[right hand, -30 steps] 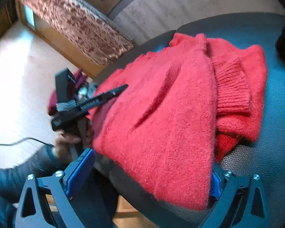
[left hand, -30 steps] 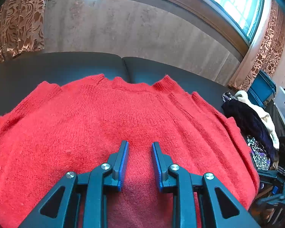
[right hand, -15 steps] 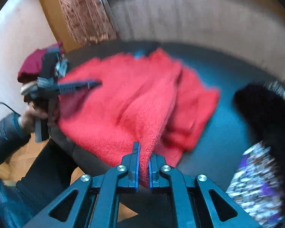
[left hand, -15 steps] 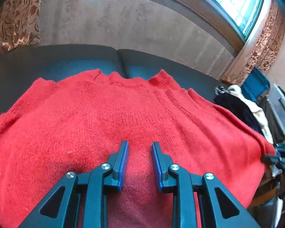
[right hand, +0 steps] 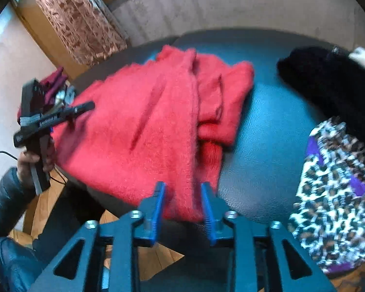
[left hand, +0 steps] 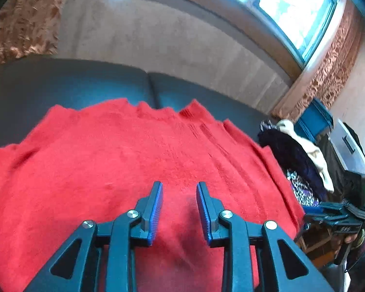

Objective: Fold clothes

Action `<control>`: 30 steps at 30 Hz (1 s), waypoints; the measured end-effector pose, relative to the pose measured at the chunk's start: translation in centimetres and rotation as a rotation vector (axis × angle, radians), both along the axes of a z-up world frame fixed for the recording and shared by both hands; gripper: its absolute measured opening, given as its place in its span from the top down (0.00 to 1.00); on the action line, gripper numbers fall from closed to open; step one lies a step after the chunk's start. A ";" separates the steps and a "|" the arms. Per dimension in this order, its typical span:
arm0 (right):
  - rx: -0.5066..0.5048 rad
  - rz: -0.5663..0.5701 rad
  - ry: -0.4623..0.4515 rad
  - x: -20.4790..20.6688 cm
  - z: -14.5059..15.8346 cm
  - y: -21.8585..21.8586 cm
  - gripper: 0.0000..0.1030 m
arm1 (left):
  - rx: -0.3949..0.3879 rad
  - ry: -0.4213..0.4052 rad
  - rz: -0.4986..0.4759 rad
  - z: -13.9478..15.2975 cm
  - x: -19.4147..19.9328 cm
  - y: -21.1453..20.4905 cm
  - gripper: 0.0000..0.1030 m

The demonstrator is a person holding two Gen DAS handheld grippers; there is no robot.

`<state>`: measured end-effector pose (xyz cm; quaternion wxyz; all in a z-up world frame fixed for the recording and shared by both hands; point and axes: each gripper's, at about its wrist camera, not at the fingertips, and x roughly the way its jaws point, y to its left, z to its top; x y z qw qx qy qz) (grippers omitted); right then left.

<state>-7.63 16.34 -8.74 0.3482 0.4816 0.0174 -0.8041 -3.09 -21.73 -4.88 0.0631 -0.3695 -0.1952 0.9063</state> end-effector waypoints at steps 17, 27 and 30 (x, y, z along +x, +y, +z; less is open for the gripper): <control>0.146 -0.052 0.169 -5.7 0.4 -9.2 0.95 | -0.059 -0.023 0.000 -1.1 -1.4 -0.4 0.71; 0.154 -0.232 0.165 -5.9 -1.8 -5.4 0.95 | -0.111 -0.016 -0.060 -1.7 -3.8 1.3 0.71; 0.108 -0.245 0.152 -5.8 -1.6 -4.6 0.91 | -0.031 -0.009 -0.022 -0.3 -2.6 -0.6 0.71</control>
